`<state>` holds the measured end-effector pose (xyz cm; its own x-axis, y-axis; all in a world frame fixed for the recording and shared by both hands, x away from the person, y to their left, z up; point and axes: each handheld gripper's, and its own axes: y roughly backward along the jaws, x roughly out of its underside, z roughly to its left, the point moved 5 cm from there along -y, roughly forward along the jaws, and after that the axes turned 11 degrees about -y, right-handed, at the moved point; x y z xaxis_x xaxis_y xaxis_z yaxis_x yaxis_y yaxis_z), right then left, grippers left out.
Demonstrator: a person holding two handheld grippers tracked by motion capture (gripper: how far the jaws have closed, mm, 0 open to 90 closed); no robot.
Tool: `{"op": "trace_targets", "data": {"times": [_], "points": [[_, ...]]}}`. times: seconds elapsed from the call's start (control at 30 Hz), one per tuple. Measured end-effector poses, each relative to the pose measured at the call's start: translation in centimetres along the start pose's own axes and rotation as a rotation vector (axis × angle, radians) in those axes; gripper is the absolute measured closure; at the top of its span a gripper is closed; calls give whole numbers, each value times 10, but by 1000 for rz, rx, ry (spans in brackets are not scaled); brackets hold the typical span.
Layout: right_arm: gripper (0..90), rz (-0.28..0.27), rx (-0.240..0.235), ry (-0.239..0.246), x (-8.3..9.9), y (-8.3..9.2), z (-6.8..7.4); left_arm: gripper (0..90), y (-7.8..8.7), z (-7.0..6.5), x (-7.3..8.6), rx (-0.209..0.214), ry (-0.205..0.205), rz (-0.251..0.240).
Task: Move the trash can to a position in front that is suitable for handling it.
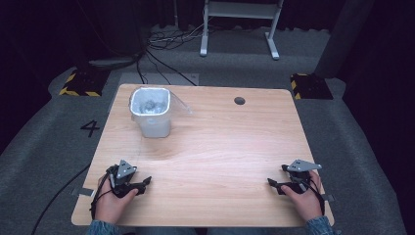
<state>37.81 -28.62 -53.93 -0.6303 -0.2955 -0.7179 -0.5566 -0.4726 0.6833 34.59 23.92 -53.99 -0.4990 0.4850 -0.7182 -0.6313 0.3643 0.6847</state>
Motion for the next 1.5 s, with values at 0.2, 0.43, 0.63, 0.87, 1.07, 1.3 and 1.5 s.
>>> {"op": "trace_targets", "data": {"times": [0.2,0.43,0.63,0.87,1.07,1.3,1.5], "points": [[163,-1,-1,1,0,0,0,229,-2,6,0,-9,9,9],[166,-1,-3,2,0,0,0,293,0,14,-9,-34,37,-53],[176,-2,-7,5,0,0,1,299,11,20,-23,-35,47,-97],[180,-1,-7,6,0,0,1,301,23,27,-43,-33,38,-130],[184,-2,-9,6,0,0,1,299,37,40,-64,-44,67,-192],[194,-4,-11,9,0,1,1,297,47,56,-84,-87,49,-227],[214,-7,-13,14,0,1,2,275,47,69,-99,-121,-39,-216]]}}
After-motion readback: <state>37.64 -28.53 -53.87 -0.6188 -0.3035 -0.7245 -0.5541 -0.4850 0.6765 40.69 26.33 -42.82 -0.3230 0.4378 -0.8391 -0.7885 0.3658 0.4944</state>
